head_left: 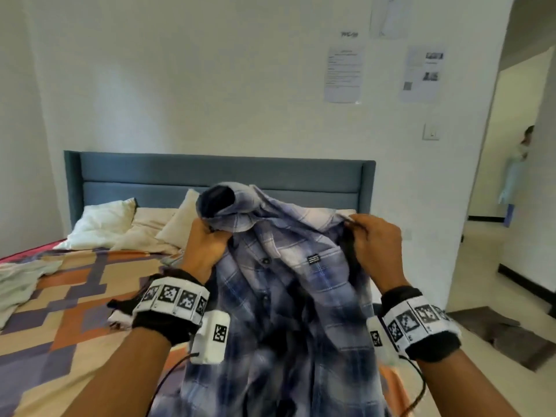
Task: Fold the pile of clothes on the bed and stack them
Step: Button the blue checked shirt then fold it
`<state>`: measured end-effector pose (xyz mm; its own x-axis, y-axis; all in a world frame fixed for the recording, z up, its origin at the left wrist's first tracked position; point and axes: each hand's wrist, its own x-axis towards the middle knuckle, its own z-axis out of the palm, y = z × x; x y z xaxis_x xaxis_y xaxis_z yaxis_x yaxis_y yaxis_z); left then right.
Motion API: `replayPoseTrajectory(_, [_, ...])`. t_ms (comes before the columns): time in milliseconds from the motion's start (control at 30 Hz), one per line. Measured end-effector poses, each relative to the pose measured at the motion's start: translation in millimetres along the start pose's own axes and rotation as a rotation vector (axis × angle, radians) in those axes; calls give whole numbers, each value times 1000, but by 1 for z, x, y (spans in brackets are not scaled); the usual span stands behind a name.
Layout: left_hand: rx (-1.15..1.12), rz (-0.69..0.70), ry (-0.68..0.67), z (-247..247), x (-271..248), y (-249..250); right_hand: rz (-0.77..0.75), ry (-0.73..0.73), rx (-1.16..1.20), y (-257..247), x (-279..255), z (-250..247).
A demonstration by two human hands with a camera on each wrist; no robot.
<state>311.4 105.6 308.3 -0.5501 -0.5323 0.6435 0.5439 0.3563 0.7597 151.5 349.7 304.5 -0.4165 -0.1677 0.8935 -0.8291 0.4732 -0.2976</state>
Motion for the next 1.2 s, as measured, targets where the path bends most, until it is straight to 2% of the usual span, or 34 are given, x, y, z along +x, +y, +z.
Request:
replayPoseTrajectory(67, [-12,-57,65,5,1,-8,51,19,38,18,-2,-18])
replayPoseTrajectory(167, [159,-55,96,8,1,-22,137,-69,72,40,-6,-41])
replayPoseTrajectory(233, [234,-49,101,12,-3,-21,87,-73,97,43,-11,-53])
replayPoseTrajectory(300, [235,-95,107,13,-8,-16,39,-167,91,41,-18,-63])
replayPoseTrajectory(367, [220,-119,89,12,-6,-11,66,-322,-56,48,-18,-67])
replayPoseTrajectory(400, [222,-120,64,11,-5,-9,99,-396,-214,53,-19,-67])
replayPoseTrajectory(433, [224,-120,41,11,-4,-6,132,-411,-383,55,-20,-67])
replayPoseTrajectory(500, [239,-114,16,9,-4,-2,215,-288,-482,61,-27,-59])
replayPoseTrajectory(567, [244,-119,-11,10,-7,-1,250,-157,-202,53,-40,-46])
replayPoseTrajectory(600, [246,-121,-44,13,-8,1,224,-174,-8,45,-48,-37])
replayPoseTrajectory(667, [287,-111,-166,21,-14,5,208,-376,244,27,-63,-16])
replayPoseTrajectory(733, [349,-92,-317,27,-24,10,181,-575,255,19,-75,7])
replayPoseTrajectory(800, [378,-108,-454,27,-27,6,217,-668,273,17,-78,25])
replayPoseTrajectory(867, [354,-157,-608,22,-31,7,314,-783,417,18,-80,37])
replayPoseTrajectory(933, [376,-183,-730,18,-32,5,286,-892,455,11,-80,44])
replayPoseTrajectory(1033, [433,-168,-808,21,-29,5,251,-1060,516,-4,-81,45])
replayPoseTrajectory(1100, [453,-190,-870,22,-26,2,257,-1183,434,-15,-84,41])
replayPoseTrajectory(1167, [443,-210,-964,18,-26,-5,256,-1221,446,-9,-94,44])
replayPoseTrajectory(1200, [457,-221,-965,15,-25,-12,264,-1201,498,1,-102,48])
